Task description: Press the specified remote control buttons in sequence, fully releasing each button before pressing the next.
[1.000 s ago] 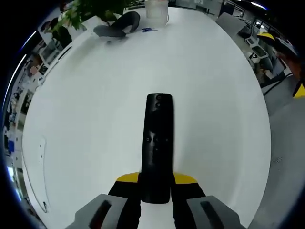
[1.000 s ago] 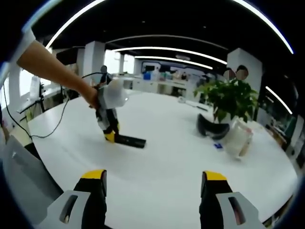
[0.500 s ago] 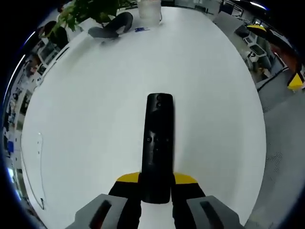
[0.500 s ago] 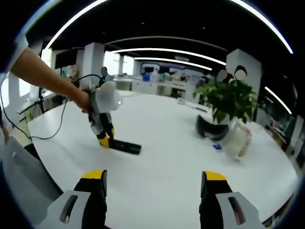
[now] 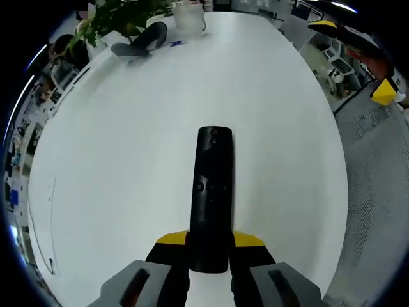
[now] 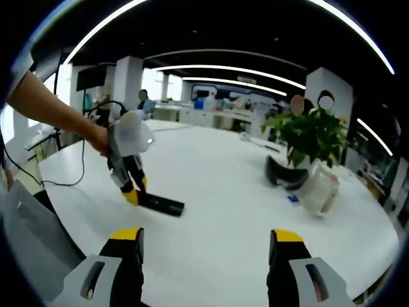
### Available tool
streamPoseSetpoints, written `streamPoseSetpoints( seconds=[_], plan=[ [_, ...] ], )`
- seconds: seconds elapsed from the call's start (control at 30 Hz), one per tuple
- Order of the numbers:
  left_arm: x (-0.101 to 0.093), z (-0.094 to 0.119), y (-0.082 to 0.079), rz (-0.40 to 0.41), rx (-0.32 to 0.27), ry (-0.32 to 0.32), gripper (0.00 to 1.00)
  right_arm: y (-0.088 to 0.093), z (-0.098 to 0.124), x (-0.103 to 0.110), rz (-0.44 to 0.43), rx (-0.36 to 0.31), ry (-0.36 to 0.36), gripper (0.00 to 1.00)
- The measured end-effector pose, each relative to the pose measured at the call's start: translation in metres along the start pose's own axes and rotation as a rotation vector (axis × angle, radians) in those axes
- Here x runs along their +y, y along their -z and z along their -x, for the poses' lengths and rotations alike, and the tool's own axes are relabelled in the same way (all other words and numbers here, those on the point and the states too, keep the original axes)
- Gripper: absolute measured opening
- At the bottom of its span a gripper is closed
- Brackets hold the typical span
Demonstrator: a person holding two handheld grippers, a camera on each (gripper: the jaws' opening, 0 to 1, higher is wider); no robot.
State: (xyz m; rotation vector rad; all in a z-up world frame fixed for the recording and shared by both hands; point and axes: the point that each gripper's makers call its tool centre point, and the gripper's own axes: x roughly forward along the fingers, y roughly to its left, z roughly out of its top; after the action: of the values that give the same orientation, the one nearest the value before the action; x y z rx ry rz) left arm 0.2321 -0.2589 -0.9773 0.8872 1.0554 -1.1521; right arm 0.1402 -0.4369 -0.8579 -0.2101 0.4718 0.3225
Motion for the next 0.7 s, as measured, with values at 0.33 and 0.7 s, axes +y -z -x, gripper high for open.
streamPoseSetpoints(
  seconds=[0.33,0.7],
  plan=[
    [-0.025,0.002,0.003,-0.017,-0.012,-0.001,0.21,-0.001,0.0,0.004,0.02,-0.001,-0.011,0.79],
    [-0.051,0.003,0.004,-0.016,-0.028,0.002,0.22,-0.001,0.0,0.007,0.044,-0.004,-0.018,0.79]
  ],
)
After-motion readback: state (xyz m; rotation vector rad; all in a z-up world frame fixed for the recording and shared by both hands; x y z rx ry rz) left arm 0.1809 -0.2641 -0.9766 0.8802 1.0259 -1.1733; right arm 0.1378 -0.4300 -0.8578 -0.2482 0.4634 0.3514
